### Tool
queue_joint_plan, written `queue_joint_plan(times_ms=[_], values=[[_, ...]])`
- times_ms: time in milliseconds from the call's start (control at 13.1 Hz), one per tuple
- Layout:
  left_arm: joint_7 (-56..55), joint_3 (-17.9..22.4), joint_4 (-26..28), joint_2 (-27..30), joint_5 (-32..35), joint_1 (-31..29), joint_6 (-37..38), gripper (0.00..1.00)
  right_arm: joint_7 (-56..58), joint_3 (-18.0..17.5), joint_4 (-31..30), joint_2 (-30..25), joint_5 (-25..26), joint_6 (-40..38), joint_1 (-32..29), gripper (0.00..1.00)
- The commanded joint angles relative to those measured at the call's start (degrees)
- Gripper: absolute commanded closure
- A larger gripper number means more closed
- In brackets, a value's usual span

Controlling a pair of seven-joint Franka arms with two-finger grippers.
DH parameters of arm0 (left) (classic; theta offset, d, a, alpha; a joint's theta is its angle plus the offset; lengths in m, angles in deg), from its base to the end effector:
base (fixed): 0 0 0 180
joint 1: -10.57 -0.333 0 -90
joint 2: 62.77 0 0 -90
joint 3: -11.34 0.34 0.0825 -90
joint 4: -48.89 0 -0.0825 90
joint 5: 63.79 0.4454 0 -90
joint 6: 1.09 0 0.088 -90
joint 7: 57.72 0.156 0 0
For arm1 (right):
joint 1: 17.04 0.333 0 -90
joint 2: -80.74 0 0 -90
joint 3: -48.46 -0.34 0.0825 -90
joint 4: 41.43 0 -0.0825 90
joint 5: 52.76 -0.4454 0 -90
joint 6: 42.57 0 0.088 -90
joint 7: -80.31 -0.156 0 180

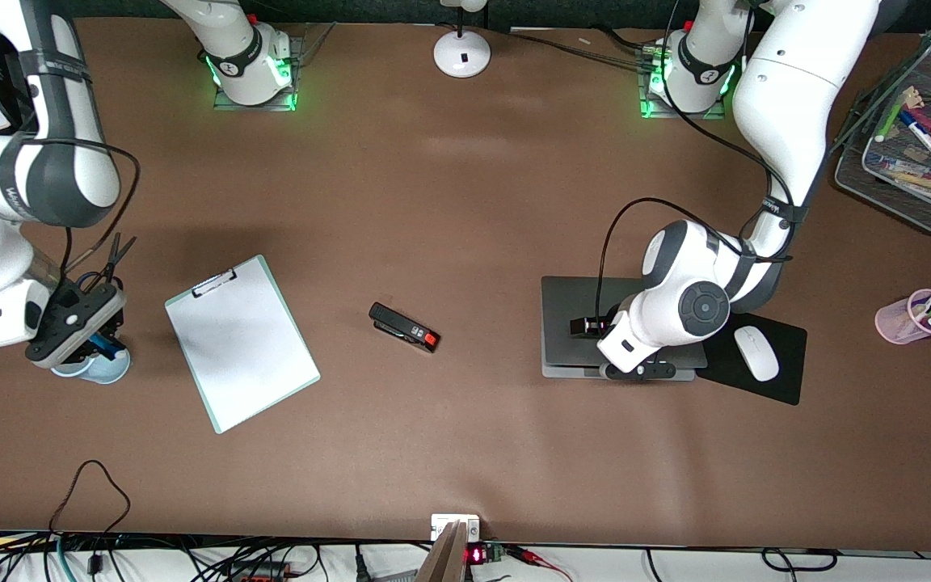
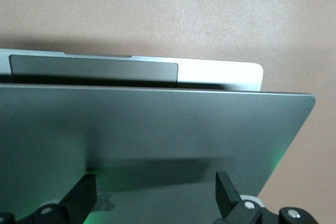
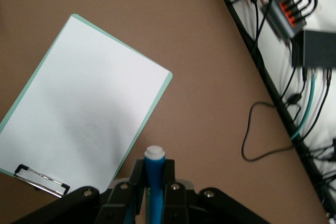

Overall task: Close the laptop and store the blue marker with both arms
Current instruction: 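Press the lid shut with the left gripper while the right gripper carries the marker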

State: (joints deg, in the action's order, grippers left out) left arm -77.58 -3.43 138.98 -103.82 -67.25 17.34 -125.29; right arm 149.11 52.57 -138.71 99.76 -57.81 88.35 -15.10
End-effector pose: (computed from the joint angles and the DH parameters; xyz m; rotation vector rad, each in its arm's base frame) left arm 0.6994 -0.2644 0.1547 2.9599 0.0888 -0.2555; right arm 0.7490 -0.0191 0.3761 2.5523 1.6013 0.3608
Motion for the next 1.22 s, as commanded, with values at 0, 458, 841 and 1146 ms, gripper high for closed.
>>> queue_joint_plan(times_ms=[0,458,841,1146], values=[[0.6,0.3,-1.6,-1.5,-0.1,0.4,0.0,0.0,14.4,-0.4,0.8,-1.3,-6.8,-1.3,-1.8,1.0],[0.6,0.6,-1.6,-2.6,-0.2,1.8,-0.4,0.0,39.6,-0.5,0.9,-2.0,-12.6,-11.3,-3.7,1.0],[0.6,0.6,-1.6,-3.2,-0.1,1.8,-2.4,0.0,52.1,-0.5,1.0,-0.9,-18.2,-15.6,-7.5,1.0],[0.6,0.7,-1.9,-1.9,-0.1,1.1,-2.4,0.0,54.9,-0.6,4.1,1.8,-19.0,-22.1,-9.9,1.0]])
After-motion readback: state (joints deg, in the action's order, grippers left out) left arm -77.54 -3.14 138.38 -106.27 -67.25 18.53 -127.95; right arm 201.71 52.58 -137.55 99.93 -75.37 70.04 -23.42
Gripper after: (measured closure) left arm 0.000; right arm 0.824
